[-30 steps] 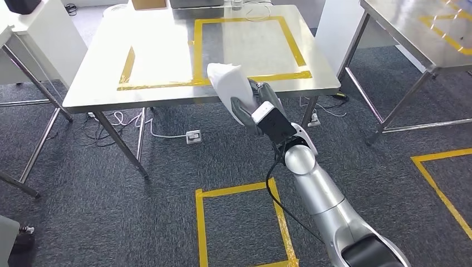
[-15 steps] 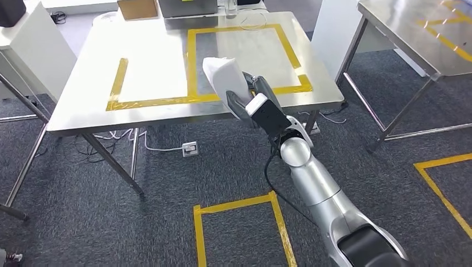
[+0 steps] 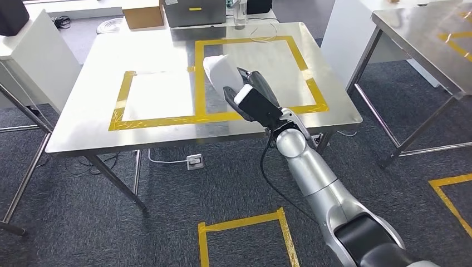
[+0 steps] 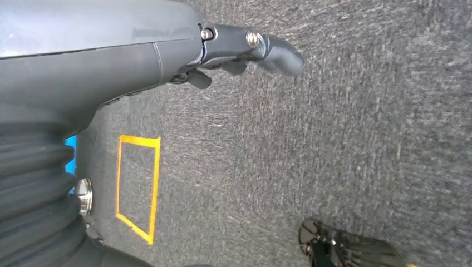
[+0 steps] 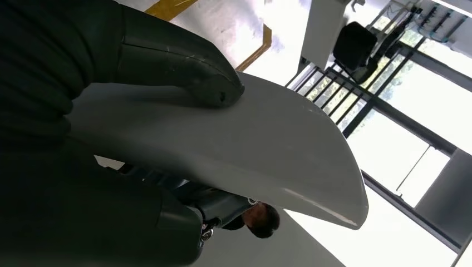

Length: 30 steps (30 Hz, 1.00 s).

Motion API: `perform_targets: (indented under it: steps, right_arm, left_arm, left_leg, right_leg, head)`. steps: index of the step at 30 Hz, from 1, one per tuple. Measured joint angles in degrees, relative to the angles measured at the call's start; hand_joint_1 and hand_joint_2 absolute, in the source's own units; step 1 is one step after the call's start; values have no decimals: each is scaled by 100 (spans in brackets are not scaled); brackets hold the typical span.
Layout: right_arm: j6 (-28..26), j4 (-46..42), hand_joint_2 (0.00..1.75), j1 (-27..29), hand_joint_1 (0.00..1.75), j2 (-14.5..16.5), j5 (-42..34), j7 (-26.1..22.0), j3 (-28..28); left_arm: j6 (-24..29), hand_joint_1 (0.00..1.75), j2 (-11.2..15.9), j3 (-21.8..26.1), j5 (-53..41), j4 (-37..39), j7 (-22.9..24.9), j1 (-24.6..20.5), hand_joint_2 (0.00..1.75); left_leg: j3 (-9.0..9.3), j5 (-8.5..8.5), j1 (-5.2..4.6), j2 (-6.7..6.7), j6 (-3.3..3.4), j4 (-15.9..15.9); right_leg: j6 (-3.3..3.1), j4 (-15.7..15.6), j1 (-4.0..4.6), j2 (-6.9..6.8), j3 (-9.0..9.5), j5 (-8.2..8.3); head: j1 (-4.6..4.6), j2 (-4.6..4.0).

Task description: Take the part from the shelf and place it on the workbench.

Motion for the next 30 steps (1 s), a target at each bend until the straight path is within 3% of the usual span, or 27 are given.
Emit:
perform_targets:
  steps: [2,4,5,7,8,9,10,11,13,14,15,16,18,19,20,21,22,24,25,26,28,29,30]
  right_arm:
    - [10,168,175,-203,175,15,94,58,10]
    - [6,477,175,-528,175,51,227,141,21]
    - [3,675,175,-683,175,69,296,189,32]
    - [3,1121,175,-952,175,103,432,328,74]
    - [2,1344,175,-1077,175,115,493,401,100]
    - [1,1586,175,-1220,175,127,559,492,124]
    - [0,1844,175,-1374,175,143,621,583,147]
    - [-2,2071,175,-1511,175,158,668,654,163]
    - [-7,2459,175,-1719,175,185,726,749,193]
    - [-9,2583,175,-1780,175,195,740,767,207]
    - [-14,2685,175,-1837,175,203,748,777,222]
    - [-18,2761,175,-1895,175,210,756,786,234]
    - [-32,2876,175,-2010,175,213,769,807,254]
    - [-37,2946,175,-2065,175,215,788,858,265]
    - [-39,3032,175,-2107,175,218,821,949,275]
    - [-38,3130,175,-2137,175,220,861,1065,284]
    - [-27,3236,175,-2158,175,219,904,1190,290]
    - [5,3418,175,-2182,175,214,956,1375,292]
    - [20,3500,131,-2195,131,210,965,1438,293]
    - [28,3574,87,-2205,87,204,968,1486,293]
    - [37,3737,0,-2214,0,177,970,1573,295]
    - [43,3800,0,-2208,0,161,979,1606,295]
    - [47,3848,0,-2203,0,146,993,1627,296]
  left_arm:
    - [0,0,5,1,-9,-5,13,-24,175]
    - [-10,0,1,-1,-17,-4,24,-65,175]
    - [-17,0,-3,-1,-20,-2,28,-81,175]
    - [-28,0,-2,-1,-34,1,48,-92,175]
    - [-32,0,3,-1,-47,2,56,-88,175]
    - [-37,0,10,-1,-59,2,63,-85,175]
    - [-43,0,21,-1,-69,3,68,-83,175]
    - [-50,0,29,-1,-76,3,68,-80,175]
    - [-69,0,45,-2,-79,5,69,-73,175]
    - [-77,0,49,-2,-80,6,71,-68,175]
    - [-82,0,52,-2,-81,7,72,-68,175]
    - [-85,0,51,-2,-81,8,72,-77,175]
    - [-86,0,46,-3,-83,8,69,-101,175]
    - [-88,0,45,-3,-83,8,69,-116,175]
    - [-92,0,46,-3,-85,7,69,-126,175]
    - [-103,0,47,-3,-86,7,69,-135,175]
    - [-123,0,49,-3,-83,7,65,-142,175]
    - [-194,0,52,-2,-32,7,25,-146,175]
    - [-244,0,54,-1,14,7,-22,-147,175]
    - [-300,0,54,1,65,7,-85,-149,175]
    - [-379,0,54,7,147,13,-181,-151,175]
    - [-395,0,54,11,172,16,-187,-153,131]
    - [-397,0,55,14,189,20,-166,-149,87]
  left_leg:
    - [-26,56,2,8,-64,187]
    - [-407,174,13,25,-111,816]
    - [-675,137,18,33,-131,1201]
    - [-1157,-260,19,38,-156,1669]
    - [-1310,-502,18,38,-159,1688]
    - [-1401,-636,17,39,-151,1562]
    - [-1434,-584,15,41,-133,1309]
    - [-1427,-284,13,44,-106,964]
    - [-1374,579,-7,50,-48,274]
    - [-1337,907,-15,50,-24,82]
    - [-1302,1049,-15,51,1,-4]
    - [-1239,1068,-5,51,32,8]
    - [-1131,1021,17,51,109,-13]
    - [-1063,970,23,50,144,-21]
    - [-991,904,27,45,170,-34]
    - [-912,838,28,41,187,-39]
    - [-823,768,28,30,194,-39]
    - [-633,621,27,-1,190,-34]
    - [-538,540,26,-15,182,-30]
    - [-450,457,24,-23,169,-27]
    - [-317,295,13,-47,123,5]
    - [-284,222,9,-60,91,14]
    - [-251,177,6,-71,57,40]
  right_leg:
    - [-91,-1,-17,27,119,-64]
    - [-172,-5,-27,40,265,-141]
    - [-196,-10,-26,42,345,-211]
    - [-209,-14,-22,49,519,-361]
    - [-208,-15,-21,54,616,-443]
    - [-206,-15,-21,58,722,-530]
    - [-202,-15,-21,60,834,-622]
    - [-192,-19,-21,59,929,-714]
    - [-150,-11,2,62,1093,-898]
    - [-120,-22,17,67,1154,-984]
    - [-87,13,34,76,1205,-1016]
    - [-58,100,42,85,1196,-992]
    - [-5,627,36,81,940,-743]
    - [18,984,29,74,695,-641]
    - [46,1325,20,63,426,-650]
    - [72,1566,15,57,185,-816]
    - [90,1683,9,55,-11,-1099]
    - [101,1557,4,53,-233,-1607]
    - [89,1322,5,52,-261,-1610]
    - [69,984,8,50,-244,-1355]
    - [15,274,32,42,-193,-418]
    - [-14,60,51,43,-165,-34]
    - [-44,-43,60,48,-150,169]
  head:
    - [2,0]
    - [-10,0]
    - [-14,0]
    - [-20,0]
    - [-20,0]
    - [-22,0]
    - [-21,0]
    - [-21,0]
    - [-27,0]
    - [-32,0]
    - [-32,0]
    - [-31,0]
    - [-10,0]
    - [-1,0]
    - [10,0]
    - [13,0]
    - [15,0]
    - [15,0]
    - [15,0]
    - [15,0]
    - [12,0]
    - [9,0]
    - [7,0]
